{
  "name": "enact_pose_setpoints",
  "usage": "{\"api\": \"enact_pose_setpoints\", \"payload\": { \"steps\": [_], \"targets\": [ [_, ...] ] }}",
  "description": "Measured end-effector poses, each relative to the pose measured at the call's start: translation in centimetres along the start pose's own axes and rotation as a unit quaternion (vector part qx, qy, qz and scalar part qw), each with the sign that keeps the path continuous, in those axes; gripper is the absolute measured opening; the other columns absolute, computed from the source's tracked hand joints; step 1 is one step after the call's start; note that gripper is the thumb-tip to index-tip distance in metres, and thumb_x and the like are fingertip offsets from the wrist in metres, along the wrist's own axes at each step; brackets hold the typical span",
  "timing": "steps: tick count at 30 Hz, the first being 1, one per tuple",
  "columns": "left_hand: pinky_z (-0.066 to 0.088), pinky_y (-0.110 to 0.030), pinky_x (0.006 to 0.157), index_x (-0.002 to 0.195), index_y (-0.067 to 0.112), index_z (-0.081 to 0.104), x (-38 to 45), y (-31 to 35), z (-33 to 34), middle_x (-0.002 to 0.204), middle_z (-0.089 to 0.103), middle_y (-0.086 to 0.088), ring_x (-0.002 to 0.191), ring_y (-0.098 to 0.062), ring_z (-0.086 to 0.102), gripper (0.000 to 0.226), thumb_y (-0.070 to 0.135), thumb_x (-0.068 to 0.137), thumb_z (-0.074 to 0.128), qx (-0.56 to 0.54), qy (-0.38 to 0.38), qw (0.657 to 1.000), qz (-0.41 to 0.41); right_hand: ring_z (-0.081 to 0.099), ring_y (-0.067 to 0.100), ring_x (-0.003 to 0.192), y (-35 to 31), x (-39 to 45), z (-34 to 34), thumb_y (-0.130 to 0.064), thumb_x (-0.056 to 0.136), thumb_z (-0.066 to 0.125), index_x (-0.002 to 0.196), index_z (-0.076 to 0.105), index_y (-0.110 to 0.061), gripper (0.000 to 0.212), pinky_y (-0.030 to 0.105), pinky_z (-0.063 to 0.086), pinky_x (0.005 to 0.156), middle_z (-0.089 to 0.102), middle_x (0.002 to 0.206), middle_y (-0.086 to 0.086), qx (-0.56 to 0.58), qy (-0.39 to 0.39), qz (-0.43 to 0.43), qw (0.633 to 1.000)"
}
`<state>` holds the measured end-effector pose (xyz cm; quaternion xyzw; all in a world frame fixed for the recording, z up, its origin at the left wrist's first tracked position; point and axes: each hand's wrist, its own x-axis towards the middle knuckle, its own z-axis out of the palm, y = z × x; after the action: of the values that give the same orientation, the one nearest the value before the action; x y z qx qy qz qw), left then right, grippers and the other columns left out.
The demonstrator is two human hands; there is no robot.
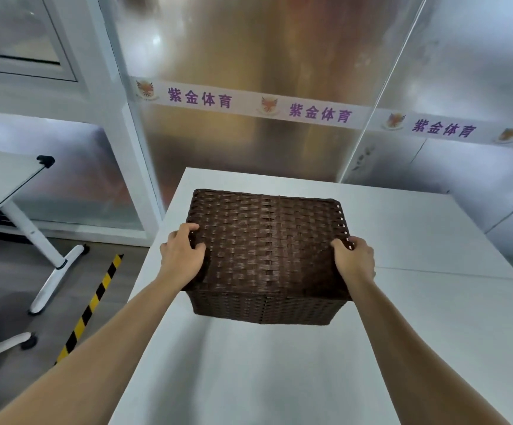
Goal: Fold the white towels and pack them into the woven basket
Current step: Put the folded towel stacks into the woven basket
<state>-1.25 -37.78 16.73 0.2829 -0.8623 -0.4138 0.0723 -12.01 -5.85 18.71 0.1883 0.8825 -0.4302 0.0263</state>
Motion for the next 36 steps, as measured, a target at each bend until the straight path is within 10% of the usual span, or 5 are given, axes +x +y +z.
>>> {"api": "enact_pose_setpoints", "payload": {
  "steps": [16,36],
  "targets": [
    [0.040,-0.055,0.107,0.136,0.027,0.045,1.6,0.8,2.6,0.140,0.046,-0.016,0.128,-0.039,0.043,0.042,0.024,0.095,0.055,0.041,0.034,0.998,-0.031,0.059,0.023,0.107,0.8,3.3,1.4,-0.042,0.091,0.054,0.133,0.056,-0.021,0.046,0.036,0.047,0.086,0.061,0.123,0.001,-0.016,-0.041,-0.025,0.999],
    [0.031,-0.059,0.114,0.148,0.026,0.036,1.9,1.5,0.6,0.159,0.030,-0.009,0.138,-0.041,0.033,0.053,0.030,0.098,0.053,0.125,-0.042,0.991,-0.012,0.046,0.033,0.133,0.2,2.0,1.1,-0.036,0.095,0.057,0.149,0.041,-0.022,0.058,0.053,0.034,0.114,0.047,0.147,0.008,-0.103,-0.021,-0.075,0.992]
  ]
}}
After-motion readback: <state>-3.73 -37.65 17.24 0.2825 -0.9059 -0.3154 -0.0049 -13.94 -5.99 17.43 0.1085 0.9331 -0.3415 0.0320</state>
